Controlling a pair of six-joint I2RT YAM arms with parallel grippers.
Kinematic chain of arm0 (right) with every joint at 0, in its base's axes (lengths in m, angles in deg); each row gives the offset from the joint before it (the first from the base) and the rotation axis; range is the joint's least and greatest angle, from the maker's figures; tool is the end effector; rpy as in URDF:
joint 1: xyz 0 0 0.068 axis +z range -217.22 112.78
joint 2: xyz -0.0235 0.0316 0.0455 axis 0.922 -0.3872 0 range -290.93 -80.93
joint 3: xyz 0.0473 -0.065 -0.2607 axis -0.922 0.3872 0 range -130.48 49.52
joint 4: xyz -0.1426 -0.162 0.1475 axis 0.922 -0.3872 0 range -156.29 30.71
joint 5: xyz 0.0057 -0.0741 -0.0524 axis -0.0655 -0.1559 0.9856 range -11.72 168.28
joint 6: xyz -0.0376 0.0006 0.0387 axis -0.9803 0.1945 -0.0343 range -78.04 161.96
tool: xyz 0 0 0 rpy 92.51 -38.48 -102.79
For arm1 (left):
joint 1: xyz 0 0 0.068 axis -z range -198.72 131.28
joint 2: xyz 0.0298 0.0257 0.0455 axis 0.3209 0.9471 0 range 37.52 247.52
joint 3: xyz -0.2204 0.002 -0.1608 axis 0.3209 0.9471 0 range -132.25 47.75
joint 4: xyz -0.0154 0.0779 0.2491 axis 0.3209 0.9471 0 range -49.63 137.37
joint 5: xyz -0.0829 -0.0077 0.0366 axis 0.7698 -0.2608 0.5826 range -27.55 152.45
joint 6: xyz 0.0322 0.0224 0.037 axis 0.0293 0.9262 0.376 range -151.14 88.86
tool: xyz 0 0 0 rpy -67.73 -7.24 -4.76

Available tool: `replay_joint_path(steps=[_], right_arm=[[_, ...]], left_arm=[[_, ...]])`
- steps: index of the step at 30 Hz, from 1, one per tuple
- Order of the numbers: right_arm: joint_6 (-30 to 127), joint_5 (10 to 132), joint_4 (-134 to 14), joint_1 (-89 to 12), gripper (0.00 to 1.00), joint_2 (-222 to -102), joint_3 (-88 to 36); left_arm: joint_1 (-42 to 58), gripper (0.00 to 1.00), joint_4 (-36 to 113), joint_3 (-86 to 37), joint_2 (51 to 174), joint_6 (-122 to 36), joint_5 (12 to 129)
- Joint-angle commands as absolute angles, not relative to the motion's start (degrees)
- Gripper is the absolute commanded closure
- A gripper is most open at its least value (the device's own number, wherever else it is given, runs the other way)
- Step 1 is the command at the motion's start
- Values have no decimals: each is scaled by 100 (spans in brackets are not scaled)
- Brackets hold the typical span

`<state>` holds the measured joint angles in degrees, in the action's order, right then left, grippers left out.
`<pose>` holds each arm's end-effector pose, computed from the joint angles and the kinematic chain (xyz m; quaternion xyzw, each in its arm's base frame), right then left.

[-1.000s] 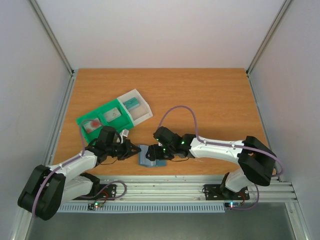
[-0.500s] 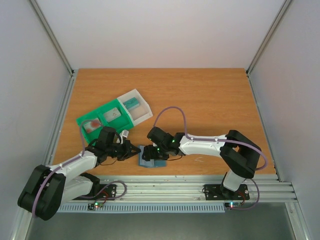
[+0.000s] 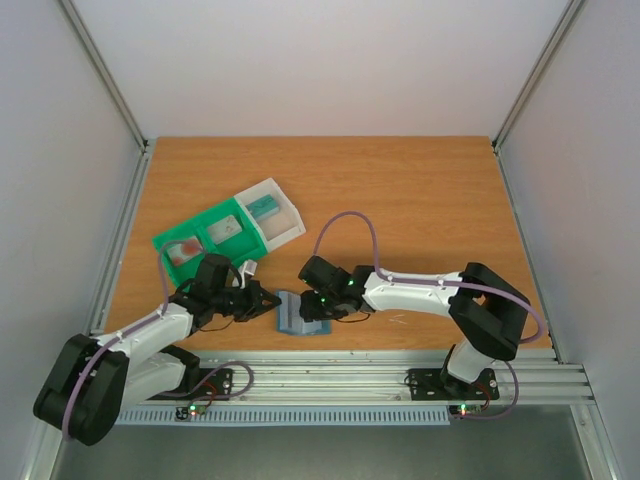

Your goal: Take the credit cards out of the card holder

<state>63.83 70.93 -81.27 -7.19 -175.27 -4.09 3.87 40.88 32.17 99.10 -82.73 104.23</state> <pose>0.1534 0.2750 0.1651 -0.3313 0.9116 0.2013 0.1369 0.1542 -0.0898 0.1381 -0.0894 0.8732 -0.4729 0.0763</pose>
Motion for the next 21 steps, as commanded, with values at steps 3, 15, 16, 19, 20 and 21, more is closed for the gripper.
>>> replay_joint_path(steps=[3, 15, 16, 19, 20, 21], right_arm=[[6266, 7731, -8678, -693, 59, -17170, -372], [6256, 7644, -8526, -693, 87, -16772, -242], [6265, 7603, -8509, -693, 88, -16780, -235], [6279, 7514, -8415, -693, 88, -16751, -223], [6279, 7483, -8326, -692, 87, -16756, -206], [6287, 7437, -8256, -697, 87, -16788, -193]], left_arm=[[413, 99, 3969, 3237, 9799, -8176, 10503], [413, 100, 4001, 3245, 9824, -8159, 10460], [413, 100, 4008, 3250, 9823, -8155, 10455], [419, 99, 4009, 3254, 9836, -8150, 10439], [414, 100, 4010, 3254, 9842, -8150, 10437], [413, 100, 4003, 3254, 9847, -8150, 10429]])
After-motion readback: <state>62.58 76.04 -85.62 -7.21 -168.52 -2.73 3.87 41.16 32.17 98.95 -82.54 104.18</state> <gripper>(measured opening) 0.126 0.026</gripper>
